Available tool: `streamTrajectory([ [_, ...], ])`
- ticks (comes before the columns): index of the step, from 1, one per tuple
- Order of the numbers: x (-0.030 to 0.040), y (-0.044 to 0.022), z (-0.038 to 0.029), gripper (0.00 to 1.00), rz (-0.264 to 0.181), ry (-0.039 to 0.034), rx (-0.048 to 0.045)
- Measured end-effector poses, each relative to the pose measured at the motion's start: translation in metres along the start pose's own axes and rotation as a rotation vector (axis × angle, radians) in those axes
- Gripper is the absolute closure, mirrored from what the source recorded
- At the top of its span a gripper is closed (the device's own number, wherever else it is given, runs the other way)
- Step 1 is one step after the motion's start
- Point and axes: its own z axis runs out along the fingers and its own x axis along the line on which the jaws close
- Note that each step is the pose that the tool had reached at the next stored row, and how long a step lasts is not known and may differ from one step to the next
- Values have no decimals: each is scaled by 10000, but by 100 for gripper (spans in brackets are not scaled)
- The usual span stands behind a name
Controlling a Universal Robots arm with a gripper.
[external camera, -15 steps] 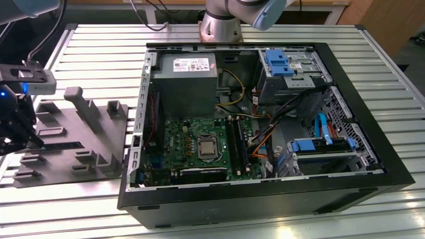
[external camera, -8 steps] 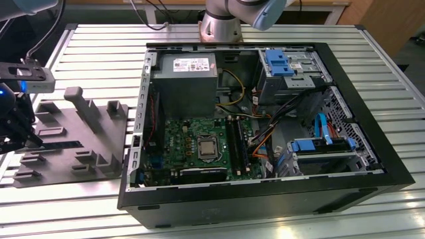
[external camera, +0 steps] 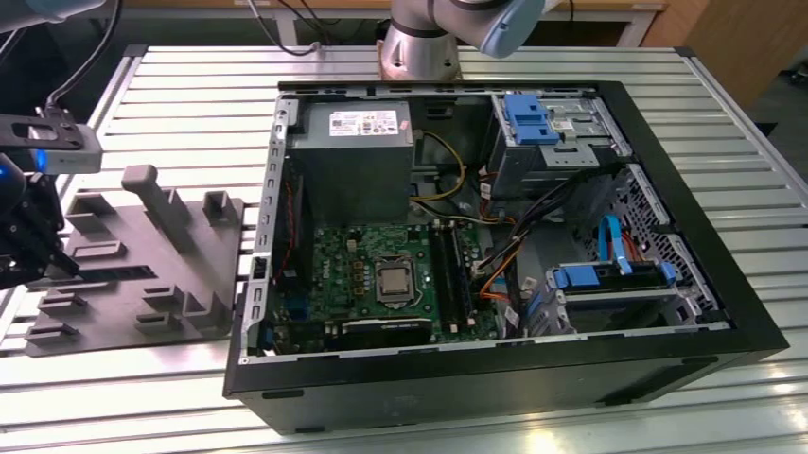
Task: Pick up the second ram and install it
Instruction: 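Pick up the second ram and move it above second insertion slot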
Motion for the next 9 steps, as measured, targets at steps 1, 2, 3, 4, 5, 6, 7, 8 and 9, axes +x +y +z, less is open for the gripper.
streamTrajectory([
  [1, 0, 0, -6, 88, 0, 0, -1],
  [2, 0, 1, -12, 88, 0, 0, 0],
  [3, 0, 1, -18, 88, 0, 0, 0],
  [4, -1, 1, -23, 88, 0, 0, 0],
  [5, -1, 1, -28, 88, 0, -1, 1],
  [6, -1, 1, -37, 88, 0, 0, 0],
  [7, -1, 2, -44, 88, 0, 0, 0],
  [8, -1, 2, -50, 88, 0, 0, 0],
  [9, -1, 2, -56, 88, 0, 1, -1],
])
